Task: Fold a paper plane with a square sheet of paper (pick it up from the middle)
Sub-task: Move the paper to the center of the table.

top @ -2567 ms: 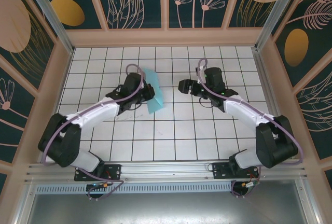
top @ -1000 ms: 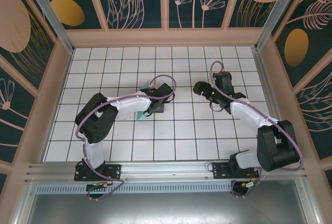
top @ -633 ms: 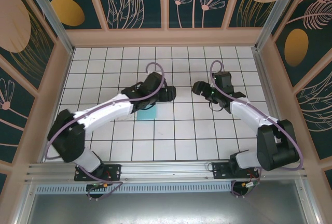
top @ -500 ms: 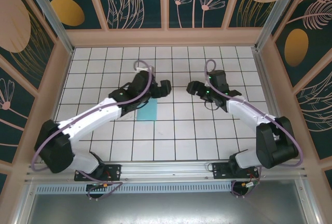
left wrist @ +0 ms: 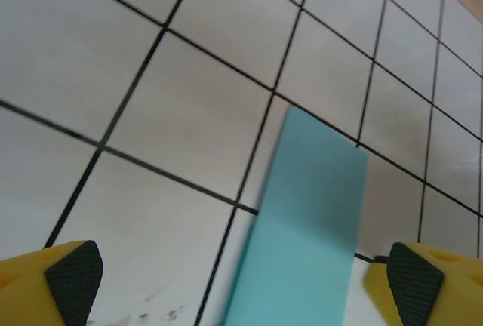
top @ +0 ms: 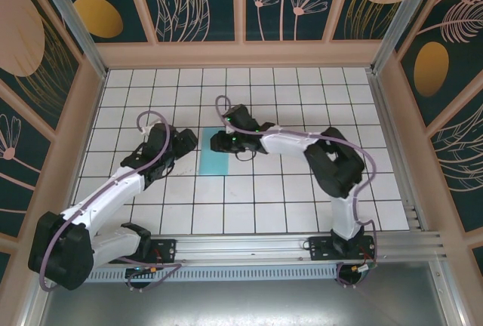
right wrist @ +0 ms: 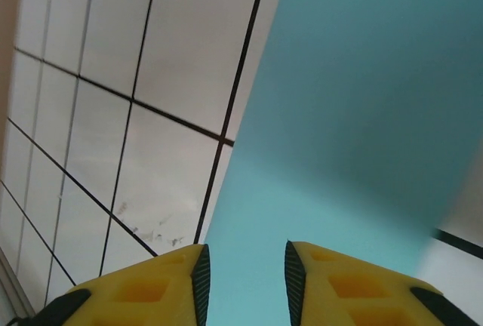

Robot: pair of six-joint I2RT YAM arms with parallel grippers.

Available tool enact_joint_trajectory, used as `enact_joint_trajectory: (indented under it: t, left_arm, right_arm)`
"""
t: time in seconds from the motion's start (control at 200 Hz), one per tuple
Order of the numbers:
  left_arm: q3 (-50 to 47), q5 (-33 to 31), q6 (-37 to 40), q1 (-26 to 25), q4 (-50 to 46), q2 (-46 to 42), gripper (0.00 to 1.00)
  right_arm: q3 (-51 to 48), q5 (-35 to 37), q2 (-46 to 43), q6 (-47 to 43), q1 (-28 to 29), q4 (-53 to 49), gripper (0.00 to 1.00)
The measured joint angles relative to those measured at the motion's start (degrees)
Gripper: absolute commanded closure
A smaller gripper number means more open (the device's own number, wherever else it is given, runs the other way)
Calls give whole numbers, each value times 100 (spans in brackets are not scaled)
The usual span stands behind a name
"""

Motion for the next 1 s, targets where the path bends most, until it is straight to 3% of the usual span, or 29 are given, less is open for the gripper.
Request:
enact_joint_trajectory:
  t: [0.275, 0.425, 0.59, 0.796, 1.001]
  left_arm:
    - [-153, 201, -127, 114, 24, -55, 2]
    - [-153, 365, -109, 114, 168, -39, 2]
    - [-168, 702, 26, 114, 389, 118, 3]
    - [-273, 1427, 192, 114, 922, 402, 17]
    - [-310, 2173, 118, 13, 1659, 861, 35]
  right_arm:
    - [826, -299, 1023, -116, 208, -455, 69]
    - [800, -400, 1001, -485, 136, -538, 69]
    - [17, -529, 505, -1231, -33, -450, 69]
    - [-1034, -1001, -291, -1943, -586, -570, 62]
    - [-1707, -1274, -1279, -1375, -1001, -435, 47]
